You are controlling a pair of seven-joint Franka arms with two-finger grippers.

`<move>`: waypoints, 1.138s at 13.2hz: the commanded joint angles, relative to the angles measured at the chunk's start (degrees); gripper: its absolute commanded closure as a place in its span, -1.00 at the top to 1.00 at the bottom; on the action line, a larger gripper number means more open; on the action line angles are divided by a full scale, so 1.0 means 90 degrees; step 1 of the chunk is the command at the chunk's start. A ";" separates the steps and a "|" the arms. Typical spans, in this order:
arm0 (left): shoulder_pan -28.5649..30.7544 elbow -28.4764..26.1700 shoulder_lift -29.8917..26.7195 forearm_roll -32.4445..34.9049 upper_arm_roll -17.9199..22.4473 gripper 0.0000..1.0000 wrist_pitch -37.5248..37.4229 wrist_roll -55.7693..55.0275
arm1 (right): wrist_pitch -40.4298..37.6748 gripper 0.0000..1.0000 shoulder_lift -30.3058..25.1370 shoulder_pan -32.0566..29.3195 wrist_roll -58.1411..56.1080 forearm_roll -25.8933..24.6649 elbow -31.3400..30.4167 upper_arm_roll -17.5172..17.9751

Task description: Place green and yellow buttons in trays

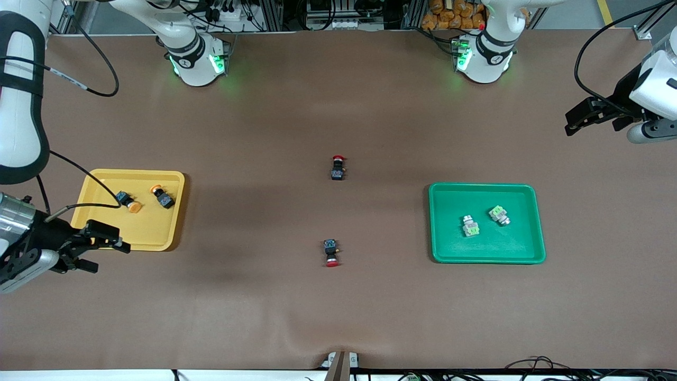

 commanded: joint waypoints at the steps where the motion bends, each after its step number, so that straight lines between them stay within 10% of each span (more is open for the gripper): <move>1: 0.0046 -0.0092 -0.0150 -0.0125 0.0006 1.00 -0.0064 0.0108 | 0.0105 1.00 -0.0009 0.0047 -0.0578 -0.0164 0.0213 -0.0038; 9: 0.0085 -0.0140 -0.0190 -0.0135 0.0006 1.00 -0.0055 0.0108 | 0.0525 1.00 -0.0253 0.0095 -0.0491 -0.0917 0.0368 0.0108; 15: 0.0095 -0.0160 -0.0190 -0.0145 0.0035 1.00 -0.0055 0.0118 | -0.0700 1.00 -0.0780 0.0077 0.0910 -0.1014 0.0408 0.0089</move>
